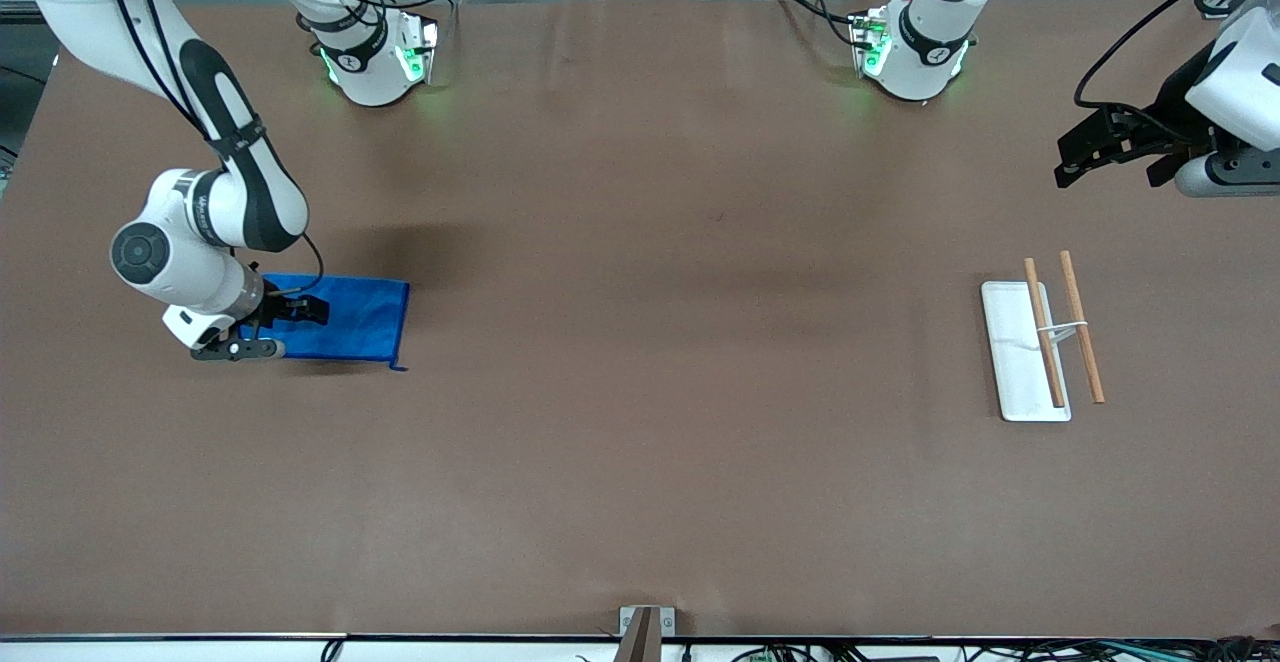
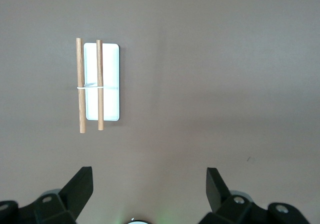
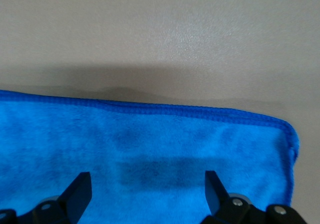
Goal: Right arm passes towel to left arm to hang
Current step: 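Grasp the blue towel edge with the right gripper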
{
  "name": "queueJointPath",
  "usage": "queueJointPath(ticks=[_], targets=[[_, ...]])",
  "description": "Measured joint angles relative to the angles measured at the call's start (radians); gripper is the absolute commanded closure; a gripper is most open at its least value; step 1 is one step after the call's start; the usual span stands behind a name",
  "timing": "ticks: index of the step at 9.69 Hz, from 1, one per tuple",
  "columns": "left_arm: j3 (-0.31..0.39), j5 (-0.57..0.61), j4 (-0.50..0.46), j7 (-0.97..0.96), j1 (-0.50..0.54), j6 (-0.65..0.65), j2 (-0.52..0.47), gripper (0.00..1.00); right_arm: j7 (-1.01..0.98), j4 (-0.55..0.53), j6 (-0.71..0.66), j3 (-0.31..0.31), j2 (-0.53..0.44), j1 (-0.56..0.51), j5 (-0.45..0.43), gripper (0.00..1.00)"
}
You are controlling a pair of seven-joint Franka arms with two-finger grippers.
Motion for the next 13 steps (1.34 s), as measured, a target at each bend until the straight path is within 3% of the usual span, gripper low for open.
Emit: queueJointPath(ticks=[2, 5, 10, 11, 13], targets=[[0.0, 0.0, -0.008, 0.0, 0.0, 0.0, 0.001, 0.0, -0.004, 0.0, 0.009, 0.0, 0.009, -0.001, 0.0, 0.22], [-0.001, 0.0, -0.011, 0.0, 0.0, 0.0, 0.003, 0.0, -0.009, 0.0, 0.009, 0.001, 0.023, -0.002, 0.001, 0.25], [-0.001, 0.0, -0.015, 0.0, -0.001, -0.001, 0.003, 0.0, -0.009, 0.0, 0.006, 0.004, 0.022, -0.002, 0.002, 0.91], [-0.004, 0.0, -0.018, 0.001, -0.002, -0.004, 0.003, 0.0, -0.009, 0.003, -0.002, 0.004, 0.022, -0.002, 0.002, 0.97], [-0.015, 0.0, -0.021, 0.004, -0.003, -0.013, 0.003, 0.0, -0.009, 0.057, -0.137, 0.011, 0.02, -0.002, 0.006, 0.99]])
